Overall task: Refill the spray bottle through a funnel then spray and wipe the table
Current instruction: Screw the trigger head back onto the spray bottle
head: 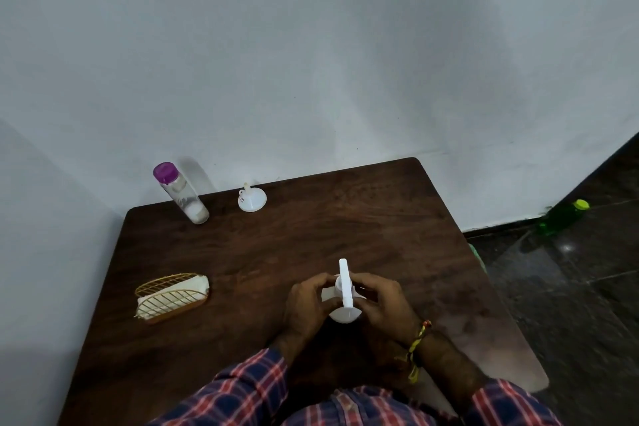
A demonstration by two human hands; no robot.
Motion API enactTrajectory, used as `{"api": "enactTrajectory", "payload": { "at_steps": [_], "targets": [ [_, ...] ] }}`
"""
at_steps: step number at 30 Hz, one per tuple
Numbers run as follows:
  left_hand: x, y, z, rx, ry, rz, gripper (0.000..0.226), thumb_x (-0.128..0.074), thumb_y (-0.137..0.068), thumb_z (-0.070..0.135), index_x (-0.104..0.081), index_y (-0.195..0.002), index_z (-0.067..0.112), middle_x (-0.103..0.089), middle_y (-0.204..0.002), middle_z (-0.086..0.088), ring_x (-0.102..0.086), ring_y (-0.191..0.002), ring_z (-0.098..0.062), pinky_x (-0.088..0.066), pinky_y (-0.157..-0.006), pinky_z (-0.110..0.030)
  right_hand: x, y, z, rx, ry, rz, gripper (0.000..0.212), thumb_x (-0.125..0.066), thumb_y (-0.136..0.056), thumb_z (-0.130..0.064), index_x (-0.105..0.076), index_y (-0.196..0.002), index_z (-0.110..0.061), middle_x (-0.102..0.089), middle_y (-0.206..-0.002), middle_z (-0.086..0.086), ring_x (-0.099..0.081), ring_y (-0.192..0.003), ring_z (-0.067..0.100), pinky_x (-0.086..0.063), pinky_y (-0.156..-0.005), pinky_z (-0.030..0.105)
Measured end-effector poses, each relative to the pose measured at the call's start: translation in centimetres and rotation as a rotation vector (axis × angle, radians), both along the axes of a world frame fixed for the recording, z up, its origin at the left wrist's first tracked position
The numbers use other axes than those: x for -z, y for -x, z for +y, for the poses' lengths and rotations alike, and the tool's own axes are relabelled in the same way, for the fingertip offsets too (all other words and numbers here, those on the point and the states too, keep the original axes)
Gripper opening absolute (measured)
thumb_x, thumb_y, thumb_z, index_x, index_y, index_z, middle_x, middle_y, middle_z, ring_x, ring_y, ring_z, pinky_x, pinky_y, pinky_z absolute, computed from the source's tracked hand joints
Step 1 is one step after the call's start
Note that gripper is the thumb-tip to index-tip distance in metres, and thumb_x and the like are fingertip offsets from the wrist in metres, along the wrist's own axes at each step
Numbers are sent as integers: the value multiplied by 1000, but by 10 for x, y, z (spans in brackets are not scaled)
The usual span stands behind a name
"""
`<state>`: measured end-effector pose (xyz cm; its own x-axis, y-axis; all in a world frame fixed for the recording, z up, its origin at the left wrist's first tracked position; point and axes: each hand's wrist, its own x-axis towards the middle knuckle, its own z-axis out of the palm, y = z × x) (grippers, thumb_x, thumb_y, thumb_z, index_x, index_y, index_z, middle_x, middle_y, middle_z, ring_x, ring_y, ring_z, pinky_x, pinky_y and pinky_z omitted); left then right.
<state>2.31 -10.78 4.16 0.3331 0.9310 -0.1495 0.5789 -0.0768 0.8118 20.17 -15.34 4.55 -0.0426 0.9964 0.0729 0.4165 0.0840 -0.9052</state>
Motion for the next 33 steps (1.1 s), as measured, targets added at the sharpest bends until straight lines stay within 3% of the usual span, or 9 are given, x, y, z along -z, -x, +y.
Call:
{"api": "enactTrajectory", "payload": {
  "at_steps": [4, 8, 10, 13, 17, 21, 25, 30, 33],
  "targets": [
    [-5, -1, -2, -7, 17, -19, 33, -76, -71, 47, -71, -100, 34, -71, -96, 19, -64, -94, 0, -54, -82, -26, -4, 7, -3, 74, 26, 103, 31, -79, -77, -16, -67, -106, -18, -71, -106, -7, -68, -104, 10, -56, -90, 40],
    [-8, 1, -1, -7, 11, -18, 32, -77, -69, 46, -72, -97, 33, -71, -89, 19, -66, -84, 0, -51, -72, -18, -9, 11, -6, 119, -21, 129, 38, -68, -88, -9, -63, -125, -12, -69, -119, -3, -65, -111, 10, -54, -94, 32],
    [-11, 2, -2, 14, -10, 2, 28, -78, -71, 41, -72, -96, 31, -71, -88, 18, -65, -84, -1, -49, -69, -16, -9, 12, -4, 142, -21, 92, 29, -67, -86, -11, -69, -115, -11, -71, -111, -3, -66, -103, 9, -55, -90, 34],
    [-13, 0, -4, 14, -22, -26, 40, -67, -67, 55, -72, -98, 30, -72, -91, 16, -66, -87, -2, -55, -74, -26, -8, 14, -1, 175, 7, 81, 20, -75, -80, -13, -62, -96, -15, -69, -94, -3, -67, -89, 12, -57, -79, 32],
    [-9, -1, -2, 4, -6, 1, 34, -77, -70, 45, -72, -100, 30, -72, -97, 16, -66, -93, -4, -56, -78, -28, -7, 11, 1, 89, 10, 69, 42, -70, -84, -15, -62, -126, -15, -67, -117, 1, -65, -107, 14, -55, -90, 31],
    [-12, -1, -3, -5, 5, -16, 25, -77, -76, 34, -71, -100, 29, -72, -96, 12, -67, -92, -8, -58, -79, -33, -7, 8, 7, 150, 45, 28, 28, -79, -75, -11, -67, -101, -12, -70, -95, -2, -67, -88, 12, -56, -79, 35],
    [-11, 1, -4, 5, -6, -49, 36, -72, -71, 49, -72, -101, 27, -73, -95, 12, -68, -89, -9, -59, -77, -40, -6, 8, 9, 57, 65, 9, 53, -78, -78, -11, -59, -128, -12, -67, -113, -1, -64, -103, 11, -54, -89, 27],
    [-10, 2, -6, 20, 26, -36, 28, -74, -76, 36, -70, -103, 29, -73, -100, 9, -68, -95, -10, -58, -83, -42, -5, 11, 12, 127, 60, -40, 30, -81, -73, -10, -65, -99, -10, -68, -95, 0, -64, -87, 15, -55, -80, 35],
    [-13, 0, -6, 19, 33, -25, 24, -75, -80, 26, -69, -103, 30, -71, -103, 9, -67, -97, -12, -57, -86, -40, -7, 13, 10, 70, 48, -52, 44, -80, -76, -13, -62, -116, -11, -67, -111, 3, -63, -100, 14, -54, -87, 29]
  ]
}}
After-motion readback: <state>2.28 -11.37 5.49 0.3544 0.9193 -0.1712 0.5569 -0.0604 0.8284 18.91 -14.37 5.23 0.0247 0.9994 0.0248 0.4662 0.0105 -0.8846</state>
